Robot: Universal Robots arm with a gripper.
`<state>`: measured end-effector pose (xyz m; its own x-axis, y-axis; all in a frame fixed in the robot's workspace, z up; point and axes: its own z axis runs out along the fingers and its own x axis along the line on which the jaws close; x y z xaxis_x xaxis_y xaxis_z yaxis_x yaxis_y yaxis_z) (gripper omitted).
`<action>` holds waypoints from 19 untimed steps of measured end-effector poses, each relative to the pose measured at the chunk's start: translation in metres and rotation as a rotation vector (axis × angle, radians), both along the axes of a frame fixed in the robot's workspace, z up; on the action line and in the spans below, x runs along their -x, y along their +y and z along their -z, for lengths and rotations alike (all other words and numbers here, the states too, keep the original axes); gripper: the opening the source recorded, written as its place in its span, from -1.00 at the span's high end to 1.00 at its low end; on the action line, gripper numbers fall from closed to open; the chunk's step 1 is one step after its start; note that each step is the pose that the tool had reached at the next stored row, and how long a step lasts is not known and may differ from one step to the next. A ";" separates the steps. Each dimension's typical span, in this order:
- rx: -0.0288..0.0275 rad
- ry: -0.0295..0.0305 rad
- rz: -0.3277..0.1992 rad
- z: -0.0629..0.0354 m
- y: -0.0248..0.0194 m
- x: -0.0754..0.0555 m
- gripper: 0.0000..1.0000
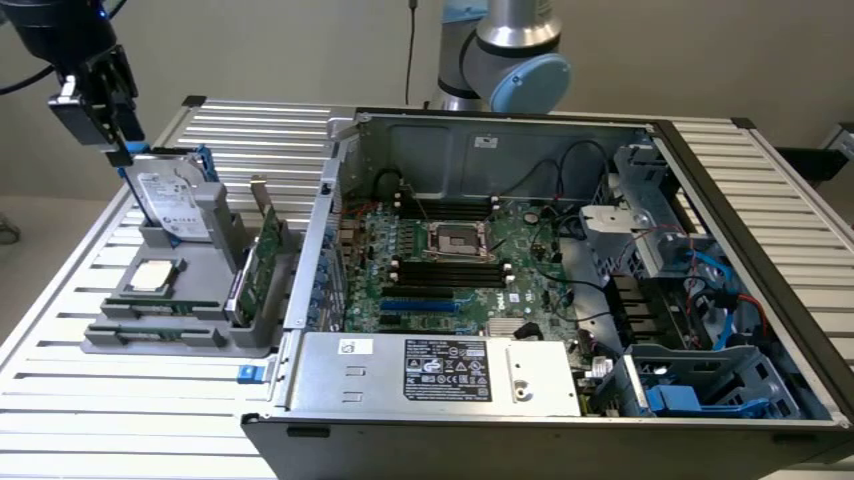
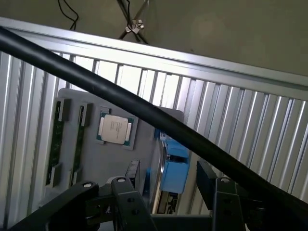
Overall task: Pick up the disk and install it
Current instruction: 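Pick up the disk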
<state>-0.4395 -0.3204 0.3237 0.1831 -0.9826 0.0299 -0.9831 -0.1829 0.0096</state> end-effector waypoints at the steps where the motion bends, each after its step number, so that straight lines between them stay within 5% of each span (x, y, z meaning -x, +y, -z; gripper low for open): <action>1: -0.0012 -0.0007 -0.001 0.0013 0.0000 0.000 -0.19; 4: -0.0093 -0.0024 -0.005 0.0040 -0.0001 0.000 -0.19; 9: -0.0392 -0.0037 -0.008 0.0087 -0.0007 0.000 -0.19; 11: -0.0461 -0.0036 -0.008 0.0116 -0.0014 0.000 -0.19; 19: -0.0509 -0.0045 0.028 0.0230 -0.0020 0.000 -0.19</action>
<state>-0.4398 -0.3224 0.3007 0.1552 -0.9877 -0.0195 -0.9879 -0.1552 -0.0035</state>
